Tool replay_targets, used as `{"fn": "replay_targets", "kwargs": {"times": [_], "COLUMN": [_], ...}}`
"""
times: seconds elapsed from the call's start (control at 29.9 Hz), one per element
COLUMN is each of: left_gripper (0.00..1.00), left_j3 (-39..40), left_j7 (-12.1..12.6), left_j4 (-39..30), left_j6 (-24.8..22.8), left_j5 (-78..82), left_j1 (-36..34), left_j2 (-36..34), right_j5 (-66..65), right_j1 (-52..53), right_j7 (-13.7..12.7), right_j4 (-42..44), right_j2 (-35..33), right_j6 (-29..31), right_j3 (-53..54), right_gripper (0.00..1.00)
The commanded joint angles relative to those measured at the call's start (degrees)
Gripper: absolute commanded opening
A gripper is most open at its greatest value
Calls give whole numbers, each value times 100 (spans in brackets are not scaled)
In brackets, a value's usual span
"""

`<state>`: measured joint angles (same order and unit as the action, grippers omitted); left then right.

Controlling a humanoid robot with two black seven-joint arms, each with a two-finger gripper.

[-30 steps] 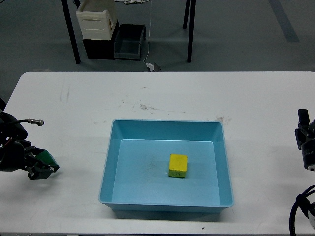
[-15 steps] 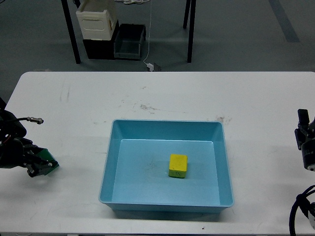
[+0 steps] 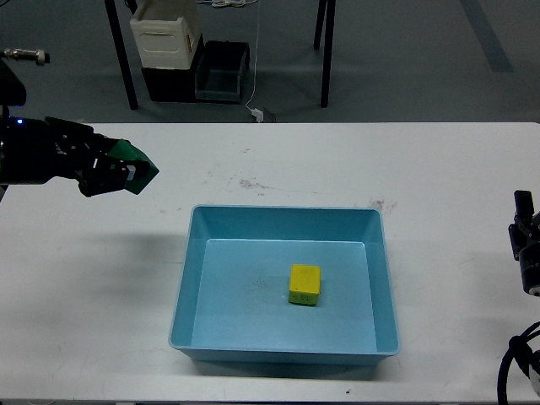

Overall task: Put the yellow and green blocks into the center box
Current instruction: 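Lift the green cube and lower it into the blue tray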

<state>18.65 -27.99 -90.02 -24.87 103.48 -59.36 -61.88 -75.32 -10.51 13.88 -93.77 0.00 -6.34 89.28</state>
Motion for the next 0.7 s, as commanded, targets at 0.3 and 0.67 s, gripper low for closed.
{"fn": "replay_targets", "kwargs": {"times": [0.3,0.67], "left_gripper": [31,31], "left_j3": [-1582,-2690], "left_j7": [-1,-1], "left_j4": [-166,203], "left_j6": [-313,-313], "left_j5": [1060,1367], "left_j1": [-1296,-1675], "left_j2": [1564,2540], "right_j5": [0,0], "right_j1": [-22,-22], "right_j7": [1,1], "right_j4": [17,8], "right_j2": [0,0], "right_j6": [1,1], "right_j3": [-33,-33], "right_gripper": [100,100]}}
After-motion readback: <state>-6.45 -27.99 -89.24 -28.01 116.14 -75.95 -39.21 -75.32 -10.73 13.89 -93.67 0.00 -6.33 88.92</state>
